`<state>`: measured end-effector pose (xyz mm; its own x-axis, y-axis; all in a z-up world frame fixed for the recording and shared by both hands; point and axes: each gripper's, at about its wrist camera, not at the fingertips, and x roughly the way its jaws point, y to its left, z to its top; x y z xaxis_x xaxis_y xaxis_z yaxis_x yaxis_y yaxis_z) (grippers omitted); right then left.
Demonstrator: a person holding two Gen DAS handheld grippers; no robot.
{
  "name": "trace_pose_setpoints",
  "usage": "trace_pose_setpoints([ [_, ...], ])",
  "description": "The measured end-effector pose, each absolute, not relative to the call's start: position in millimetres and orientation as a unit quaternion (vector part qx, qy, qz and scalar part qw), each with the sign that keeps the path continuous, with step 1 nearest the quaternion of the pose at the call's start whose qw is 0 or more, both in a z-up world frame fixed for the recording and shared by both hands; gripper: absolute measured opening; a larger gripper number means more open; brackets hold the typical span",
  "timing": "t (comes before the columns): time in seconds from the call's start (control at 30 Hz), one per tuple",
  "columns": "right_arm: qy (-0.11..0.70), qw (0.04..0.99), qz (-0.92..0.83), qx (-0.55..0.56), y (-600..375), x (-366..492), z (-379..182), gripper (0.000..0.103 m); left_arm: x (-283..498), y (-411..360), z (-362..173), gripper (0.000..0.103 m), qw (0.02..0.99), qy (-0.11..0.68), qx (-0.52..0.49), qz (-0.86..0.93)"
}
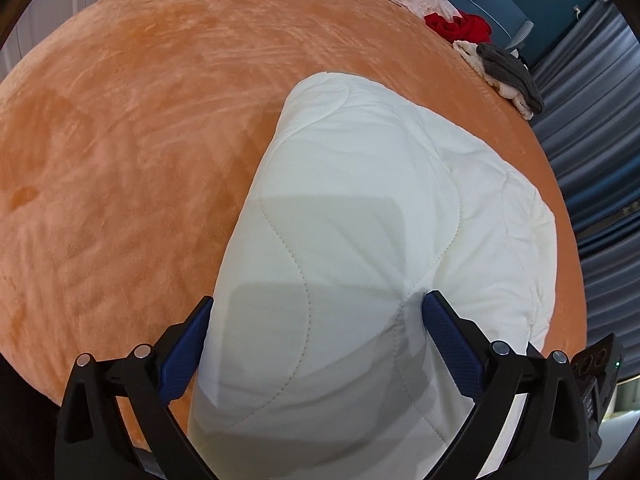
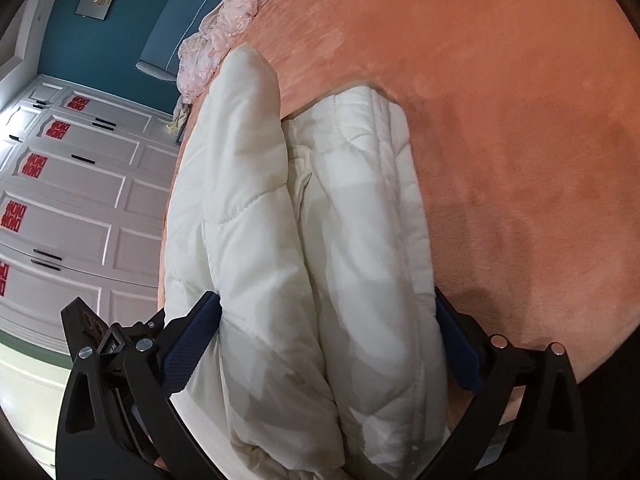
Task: Fold large clothes
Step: 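Press the folded bundle flat with both tools and square its sides, then grip the cream bundle with both tools and lift it off the bed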
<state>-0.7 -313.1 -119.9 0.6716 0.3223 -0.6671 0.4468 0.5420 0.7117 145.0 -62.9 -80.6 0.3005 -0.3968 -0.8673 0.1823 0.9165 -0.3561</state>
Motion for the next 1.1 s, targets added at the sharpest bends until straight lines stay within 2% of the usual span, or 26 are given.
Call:
trace_pose_setpoints([
  [0.27,0.405,0.784,-0.037,0.468,-313,5,-121,0.097,149,-62,-86,0.098,0.807,0.553,-0.093,-0.186],
  [0.3,0.404,0.784,-0.035,0.469,-312,4,-120,0.093,149,-62,-86,0.098,0.807,0.552,-0.094,-0.188],
  [0.37,0.403,0.781,-0.028,0.476,-312,4,-118,0.073,149,-62,-85,0.098,0.807,0.551,-0.096,-0.19],
  [0.4,0.404,0.783,-0.031,0.472,-312,2,-114,0.069,149,-62,-84,0.098,0.806,0.551,-0.098,-0.193],
  [0.47,0.404,0.788,-0.035,0.463,-308,0,-104,0.051,147,-63,-78,0.094,0.804,0.55,-0.096,-0.201],
  [0.57,0.404,0.803,-0.045,0.436,-303,-3,-82,0.041,135,-70,-60,0.081,0.815,0.535,-0.064,-0.21],
  [0.63,0.401,0.815,-0.056,0.414,-299,-6,-66,0.039,127,-75,-47,0.071,0.823,0.523,-0.041,-0.217],
  [0.73,0.388,0.83,-0.062,0.395,-297,-12,-42,0.038,118,-77,-26,0.063,0.828,0.509,-0.031,-0.233],
  [0.83,0.369,0.848,-0.064,0.376,-297,-22,-16,0.038,110,-76,-3,0.06,0.834,0.49,-0.035,-0.251],
  [1.1,0.298,0.889,-0.062,0.342,-299,-46,58,0.038,89,-85,76,0.059,0.861,0.414,-0.034,-0.293],
])
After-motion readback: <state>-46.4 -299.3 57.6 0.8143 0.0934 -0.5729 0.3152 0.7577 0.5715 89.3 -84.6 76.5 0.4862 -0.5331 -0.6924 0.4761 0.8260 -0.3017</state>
